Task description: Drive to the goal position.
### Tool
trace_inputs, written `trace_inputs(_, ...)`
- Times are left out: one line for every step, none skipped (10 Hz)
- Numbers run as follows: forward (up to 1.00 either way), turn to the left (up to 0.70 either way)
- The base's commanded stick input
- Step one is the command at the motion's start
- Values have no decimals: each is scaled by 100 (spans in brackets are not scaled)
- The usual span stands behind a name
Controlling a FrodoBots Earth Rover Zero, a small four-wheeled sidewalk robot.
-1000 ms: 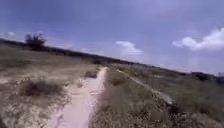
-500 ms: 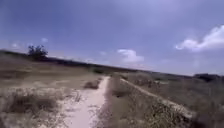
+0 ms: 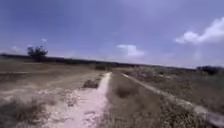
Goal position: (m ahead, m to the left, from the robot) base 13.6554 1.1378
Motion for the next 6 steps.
trace_inputs(70, 0)
trace_inputs(70, 0)
trace_inputs(70, 0)
trace_inputs(70, 0)
trace_inputs(70, 0)
trace_inputs(70, 0)
